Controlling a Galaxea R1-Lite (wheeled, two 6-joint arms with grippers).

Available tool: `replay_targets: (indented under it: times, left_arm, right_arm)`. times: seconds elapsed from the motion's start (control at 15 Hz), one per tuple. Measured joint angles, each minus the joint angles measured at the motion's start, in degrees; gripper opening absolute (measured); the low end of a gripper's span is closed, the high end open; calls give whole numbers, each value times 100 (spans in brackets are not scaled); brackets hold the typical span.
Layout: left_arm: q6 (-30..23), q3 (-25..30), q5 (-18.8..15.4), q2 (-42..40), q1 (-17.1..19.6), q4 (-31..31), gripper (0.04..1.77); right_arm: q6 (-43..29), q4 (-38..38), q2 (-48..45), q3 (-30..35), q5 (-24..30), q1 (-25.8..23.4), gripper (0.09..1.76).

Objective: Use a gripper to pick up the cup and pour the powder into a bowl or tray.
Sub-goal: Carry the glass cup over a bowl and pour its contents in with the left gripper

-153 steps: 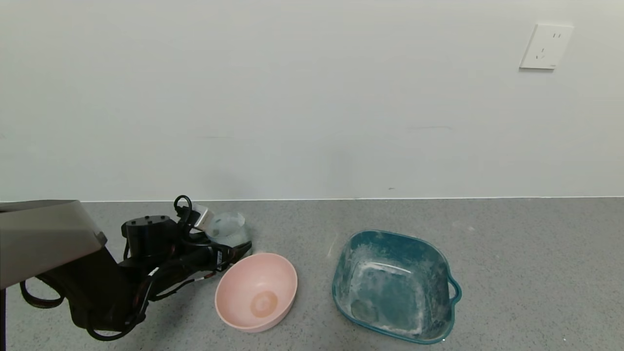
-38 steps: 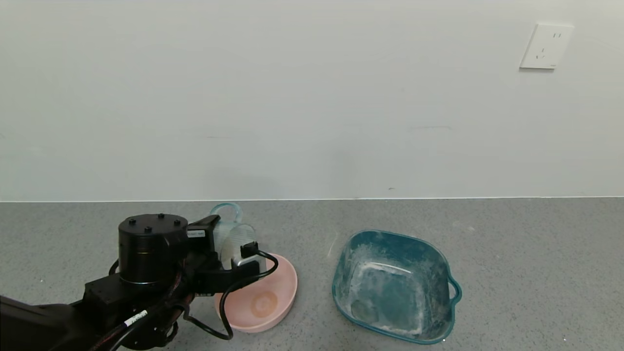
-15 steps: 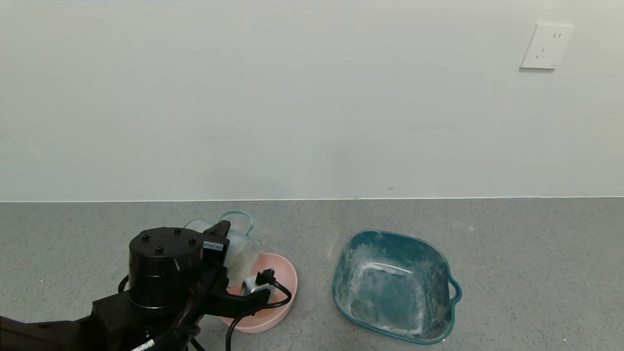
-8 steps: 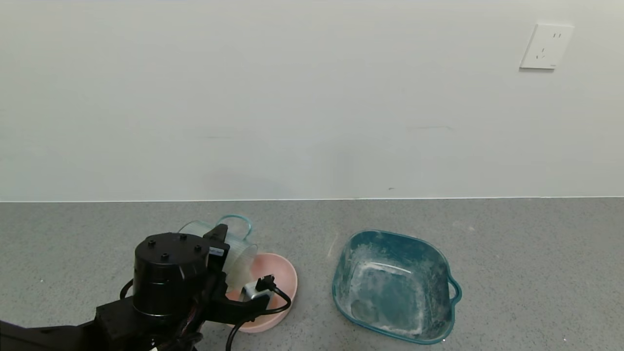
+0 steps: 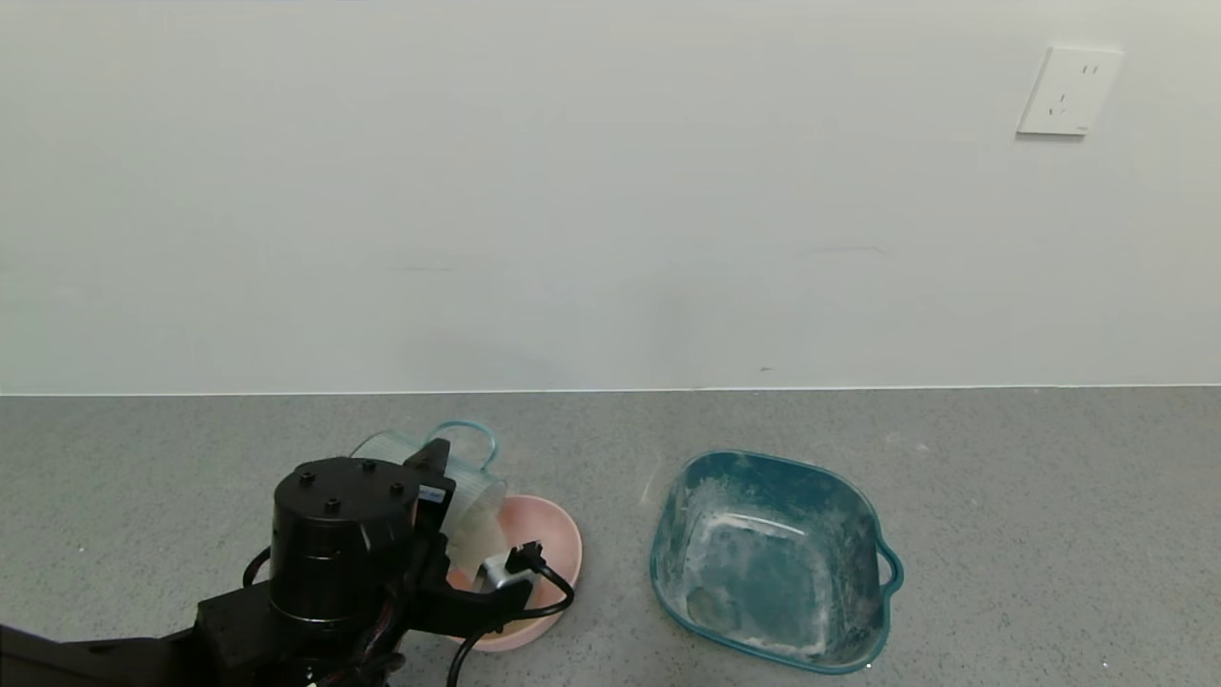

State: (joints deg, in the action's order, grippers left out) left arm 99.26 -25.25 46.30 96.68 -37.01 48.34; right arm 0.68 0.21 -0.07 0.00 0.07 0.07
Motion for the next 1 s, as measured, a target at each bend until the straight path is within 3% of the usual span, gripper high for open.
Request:
replay_targets:
  times: [1.0]
  left_arm:
    - [336,-11,141,0,-24,63,131]
  right_arm:
    - [0,0,0,0,-2,0,171]
